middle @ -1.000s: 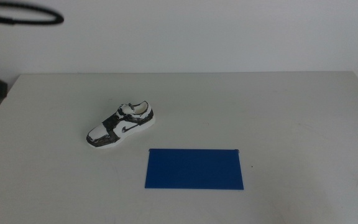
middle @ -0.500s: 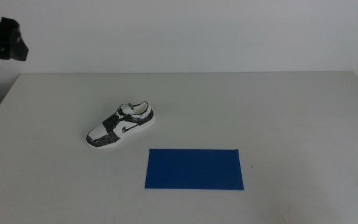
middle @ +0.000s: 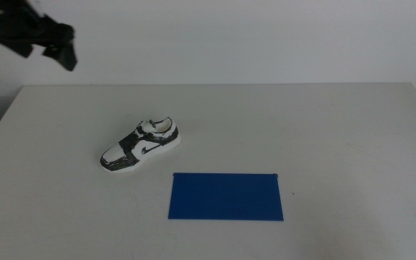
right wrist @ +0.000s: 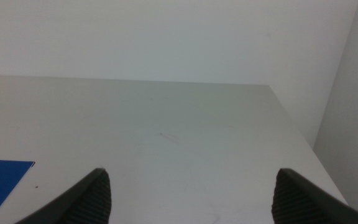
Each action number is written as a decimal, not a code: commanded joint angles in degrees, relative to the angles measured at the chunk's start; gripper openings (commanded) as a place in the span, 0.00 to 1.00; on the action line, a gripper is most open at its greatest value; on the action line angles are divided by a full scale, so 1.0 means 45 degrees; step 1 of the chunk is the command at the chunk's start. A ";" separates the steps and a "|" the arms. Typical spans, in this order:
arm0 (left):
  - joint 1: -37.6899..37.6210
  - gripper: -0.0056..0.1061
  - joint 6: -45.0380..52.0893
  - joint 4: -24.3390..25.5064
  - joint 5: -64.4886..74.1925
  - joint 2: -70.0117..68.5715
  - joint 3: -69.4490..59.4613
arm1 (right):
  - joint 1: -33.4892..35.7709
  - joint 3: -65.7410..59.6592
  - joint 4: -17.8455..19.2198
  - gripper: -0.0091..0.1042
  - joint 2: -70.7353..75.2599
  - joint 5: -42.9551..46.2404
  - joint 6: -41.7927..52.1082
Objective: Use one arm to grab the shoe from the table and place it on the mat.
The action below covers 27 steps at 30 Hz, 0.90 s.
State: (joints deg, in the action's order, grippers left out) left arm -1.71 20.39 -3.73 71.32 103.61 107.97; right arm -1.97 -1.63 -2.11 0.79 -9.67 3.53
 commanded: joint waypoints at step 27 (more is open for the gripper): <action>-0.3169 0.89 0.1123 -0.0106 0.0932 0.3426 0.1729 | -0.0058 0.0121 0.0108 0.67 0.0267 0.1004 0.0162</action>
State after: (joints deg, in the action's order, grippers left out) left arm -15.75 25.14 -2.92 71.09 122.40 115.36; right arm -1.97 -1.63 -2.11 0.79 -9.67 3.53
